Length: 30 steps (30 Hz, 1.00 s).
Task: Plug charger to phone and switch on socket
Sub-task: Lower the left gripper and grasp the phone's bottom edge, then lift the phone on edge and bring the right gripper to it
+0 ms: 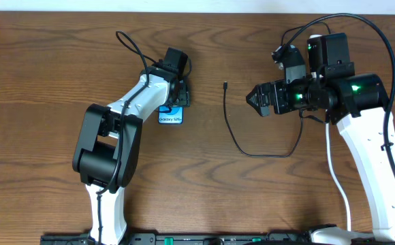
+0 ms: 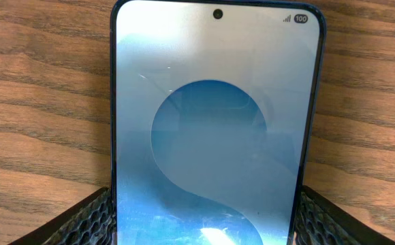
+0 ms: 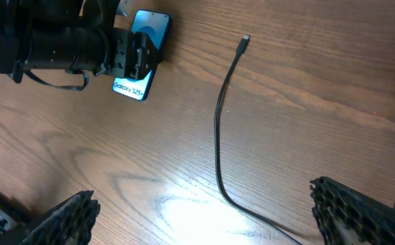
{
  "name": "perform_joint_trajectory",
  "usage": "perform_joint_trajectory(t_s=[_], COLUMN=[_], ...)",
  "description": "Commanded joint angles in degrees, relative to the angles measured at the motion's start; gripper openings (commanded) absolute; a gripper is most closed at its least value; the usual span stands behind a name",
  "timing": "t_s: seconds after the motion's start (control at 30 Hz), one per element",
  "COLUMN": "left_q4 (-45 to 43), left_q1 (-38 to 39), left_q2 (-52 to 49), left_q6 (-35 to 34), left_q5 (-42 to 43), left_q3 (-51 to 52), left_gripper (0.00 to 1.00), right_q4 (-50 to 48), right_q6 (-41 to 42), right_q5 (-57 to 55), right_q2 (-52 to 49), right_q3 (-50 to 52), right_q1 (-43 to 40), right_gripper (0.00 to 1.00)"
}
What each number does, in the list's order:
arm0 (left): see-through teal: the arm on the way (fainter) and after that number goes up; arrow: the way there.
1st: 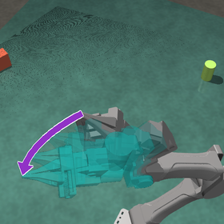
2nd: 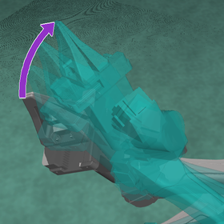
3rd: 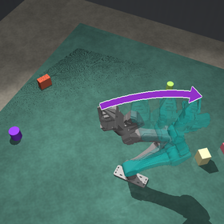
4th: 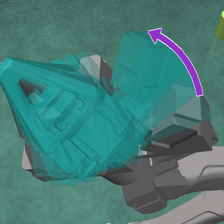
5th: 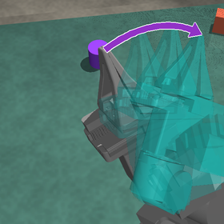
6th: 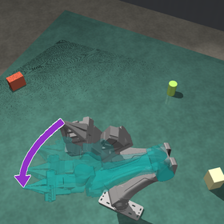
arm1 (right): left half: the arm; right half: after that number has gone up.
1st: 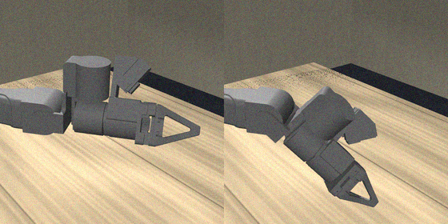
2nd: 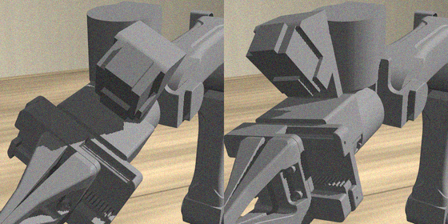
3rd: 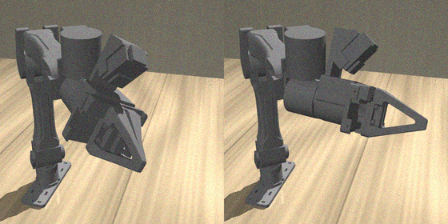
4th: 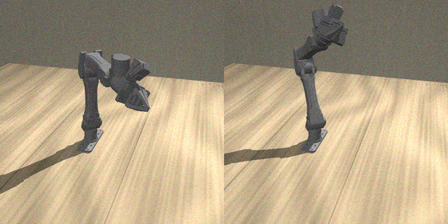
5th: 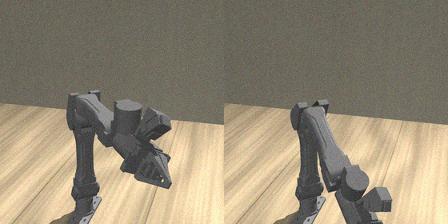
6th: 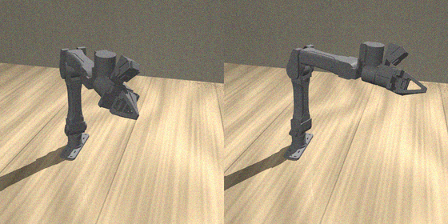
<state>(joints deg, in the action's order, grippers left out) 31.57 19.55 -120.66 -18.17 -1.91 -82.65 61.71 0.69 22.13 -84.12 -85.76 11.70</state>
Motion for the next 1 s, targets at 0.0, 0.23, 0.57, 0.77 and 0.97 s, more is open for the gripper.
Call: perform_joint_trajectory(t_s=[0.0,0.23,0.57,0.77,0.97], left_q4=[0.9,2.0,4.7,6.9,8.1], left_q1=[-0.2,-0.2,-2.6,-6.9,-10.6], left_q2=[-1.7,1.7,13.2,19.3,21.6], left_q6=[-0.2,-0.2,-9.5,-21.7,-36.3], left_q5=[-0.7,-0.7,-0.4,4.8,14.9], left_q3=[-0.1,-0.1,-0.1,-0.1,-0.1], left_gripper=[0.54,0.07,0.07,0.07,0.07], right_q4=[-0.2,-1.0,-3.2,-5.9,-9.7], right_q6=[-0.5,-0.5,4.1,10.8,16.8], right_q5=[0.5,0.5,0.5,0.5,0.5], right_q2=[-0.2,-0.2,-0.3,-1.1,-3.8], right_q3=[-0.7,-0.7,-0.7,-0.7,-0.7], right_q1=[0.4,0.4,0.4,0.4,2.0], right_gripper=[0.99,0.99,0.99,0.98,0.94])
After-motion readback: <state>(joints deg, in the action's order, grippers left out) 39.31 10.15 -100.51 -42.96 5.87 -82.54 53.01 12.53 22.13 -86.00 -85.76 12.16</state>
